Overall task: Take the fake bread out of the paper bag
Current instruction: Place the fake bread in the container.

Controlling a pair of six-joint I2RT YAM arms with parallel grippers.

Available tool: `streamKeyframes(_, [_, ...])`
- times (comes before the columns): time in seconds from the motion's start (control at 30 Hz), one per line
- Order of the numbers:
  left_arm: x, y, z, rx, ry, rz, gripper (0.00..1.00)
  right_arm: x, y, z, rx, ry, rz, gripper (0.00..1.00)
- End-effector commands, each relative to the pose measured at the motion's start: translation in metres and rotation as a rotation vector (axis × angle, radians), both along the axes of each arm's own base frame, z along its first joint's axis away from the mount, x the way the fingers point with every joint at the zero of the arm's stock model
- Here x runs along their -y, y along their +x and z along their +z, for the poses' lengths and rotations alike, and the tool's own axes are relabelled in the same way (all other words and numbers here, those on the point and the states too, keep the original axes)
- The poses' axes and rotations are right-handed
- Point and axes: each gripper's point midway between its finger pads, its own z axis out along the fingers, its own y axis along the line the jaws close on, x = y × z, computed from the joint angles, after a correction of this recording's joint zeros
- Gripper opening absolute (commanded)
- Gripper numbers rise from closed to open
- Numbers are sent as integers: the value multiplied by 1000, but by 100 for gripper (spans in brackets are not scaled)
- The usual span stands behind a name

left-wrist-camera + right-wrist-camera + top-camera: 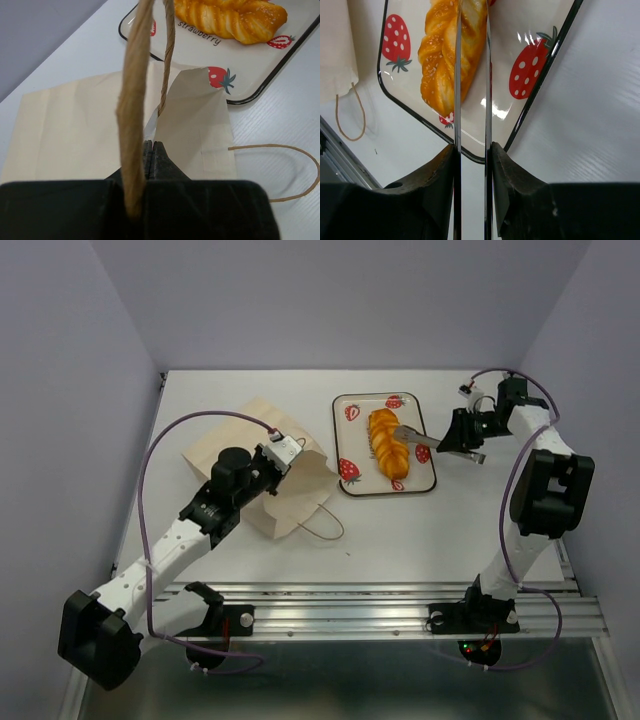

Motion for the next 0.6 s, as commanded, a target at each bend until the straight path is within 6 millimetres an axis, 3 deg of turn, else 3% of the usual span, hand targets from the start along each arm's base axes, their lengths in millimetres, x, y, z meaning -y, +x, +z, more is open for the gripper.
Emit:
streamKeyframes(0.0, [16,1,25,66,-3,-93,0,0,8,20,85,28,-19,32])
streamKeyframes(0.13, [19,-1,26,83,20,-132,0,2,6,23,94,17,-39,40])
streamKeyframes(0.5, [18,-12,32,106,-2,-151,0,3,9,29,103,15,-67,45])
streamKeyframes(0.57, [17,-11,34,110,-3,-145,0,3,8,30,107,12,-72,51])
